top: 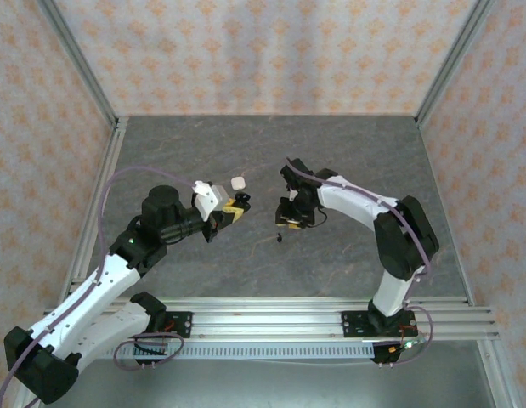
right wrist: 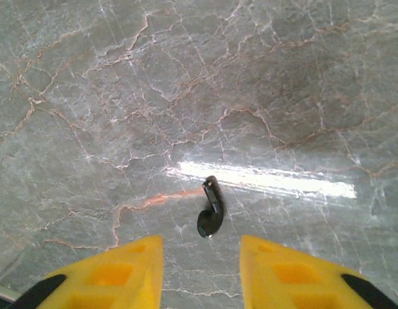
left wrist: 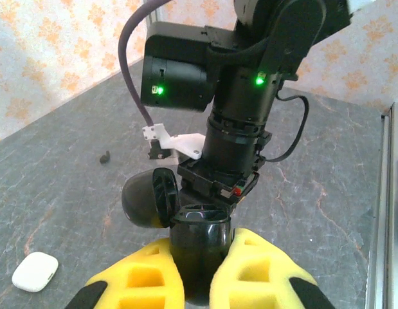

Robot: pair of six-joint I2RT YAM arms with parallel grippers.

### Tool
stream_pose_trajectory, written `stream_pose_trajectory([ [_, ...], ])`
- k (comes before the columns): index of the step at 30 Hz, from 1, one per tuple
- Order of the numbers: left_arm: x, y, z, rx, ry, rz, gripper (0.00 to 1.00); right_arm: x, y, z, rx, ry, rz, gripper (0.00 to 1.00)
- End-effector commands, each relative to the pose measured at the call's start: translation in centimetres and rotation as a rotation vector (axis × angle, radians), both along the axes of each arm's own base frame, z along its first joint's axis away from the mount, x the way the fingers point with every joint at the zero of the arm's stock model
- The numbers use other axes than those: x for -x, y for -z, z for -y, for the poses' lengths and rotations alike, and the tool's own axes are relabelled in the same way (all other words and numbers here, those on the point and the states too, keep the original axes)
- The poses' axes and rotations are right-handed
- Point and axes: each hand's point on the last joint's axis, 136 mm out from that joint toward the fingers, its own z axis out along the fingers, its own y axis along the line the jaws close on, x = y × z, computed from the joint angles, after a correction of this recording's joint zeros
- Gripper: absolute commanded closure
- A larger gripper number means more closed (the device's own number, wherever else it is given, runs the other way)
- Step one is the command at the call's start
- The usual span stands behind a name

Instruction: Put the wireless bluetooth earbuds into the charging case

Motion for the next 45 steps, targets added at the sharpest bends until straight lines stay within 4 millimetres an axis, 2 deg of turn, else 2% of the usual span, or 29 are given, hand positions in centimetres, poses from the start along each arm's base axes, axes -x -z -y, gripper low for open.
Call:
stream_pose_trajectory([
  [1,0.0,-0.8,-0.3,-0.019,-0.01,0.041,1.0,1.3,-0.7,-0.8,0.065,-0.02,0.03,0.68],
  [5,0.0,-0.5,-0.4,-0.024,-0.013,0.034,1.0,2.6,0.7,-4.3,0.042,-0.07,0.022,0.72],
  [9,0.2,-0.5,-0.5,-0.026,-0.013,0.032,1.0,2.7,3.1,-5.4,0.04,-0.073,-0.016,0.75],
  [13,0.4,-0.5,-0.7,-0.031,-0.019,0.035,1.0,2.8,4.5,-4.6,0.098,-0.085,-0.021,0.76],
  [18,0.2,-0.5,-0.7,-0.019,-0.024,0.033,1.0,3.0,5.8,-2.4,0.171,-0.07,-0.045,0.76],
  [24,0.0,-0.7,-0.4,-0.009,-0.02,0.032,1.0,2.9,4.9,0.3,0.233,-0.044,-0.029,0.77],
  [29,-0.1,-0.8,-0.3,-0.006,-0.016,0.027,1.0,2.5,3.8,1.8,0.265,-0.03,-0.012,0.77],
  [35,0.0,-0.7,-0.3,-0.002,-0.014,0.017,1.0,1.1,1.1,1.1,0.173,-0.025,0.049,0.77],
  [37,0.0,-0.7,-0.2,0.002,-0.012,0.014,1.0,0.4,0.8,1.1,0.156,-0.027,0.053,0.77],
  [41,0.2,-0.9,-0.2,0.006,-0.012,0.01,1.0,-0.9,1.8,1.2,0.15,-0.057,0.026,0.81],
  [45,0.4,-1.0,-0.4,0.008,-0.017,0.009,1.0,-1.3,3.5,0.9,0.159,-0.102,-0.01,0.85],
])
